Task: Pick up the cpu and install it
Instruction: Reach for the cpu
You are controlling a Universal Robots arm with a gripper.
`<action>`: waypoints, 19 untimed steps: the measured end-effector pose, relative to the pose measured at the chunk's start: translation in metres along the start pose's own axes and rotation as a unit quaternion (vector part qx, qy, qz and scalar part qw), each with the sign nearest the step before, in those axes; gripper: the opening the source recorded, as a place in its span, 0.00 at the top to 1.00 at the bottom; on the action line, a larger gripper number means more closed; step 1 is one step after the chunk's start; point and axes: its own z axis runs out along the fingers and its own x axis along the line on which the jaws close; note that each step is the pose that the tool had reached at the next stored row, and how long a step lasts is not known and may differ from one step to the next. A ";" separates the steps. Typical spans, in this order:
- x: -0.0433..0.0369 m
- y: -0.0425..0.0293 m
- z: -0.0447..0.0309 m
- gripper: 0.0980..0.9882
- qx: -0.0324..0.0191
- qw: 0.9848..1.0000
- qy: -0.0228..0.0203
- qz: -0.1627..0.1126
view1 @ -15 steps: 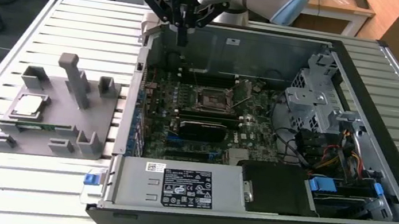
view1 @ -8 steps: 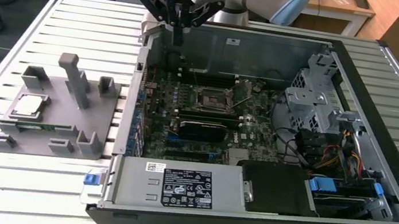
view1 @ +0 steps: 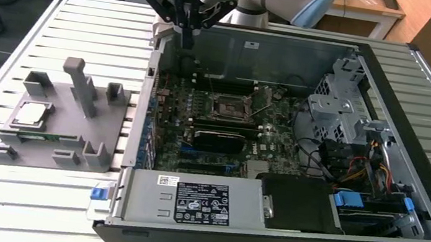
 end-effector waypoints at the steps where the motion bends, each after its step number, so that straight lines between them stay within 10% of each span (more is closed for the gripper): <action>1: 0.0008 -0.0001 0.0000 0.99 0.000 1.000 0.000 0.000; 19: 0.0198 -0.0015 -0.0001 0.99 0.000 1.000 0.000 0.000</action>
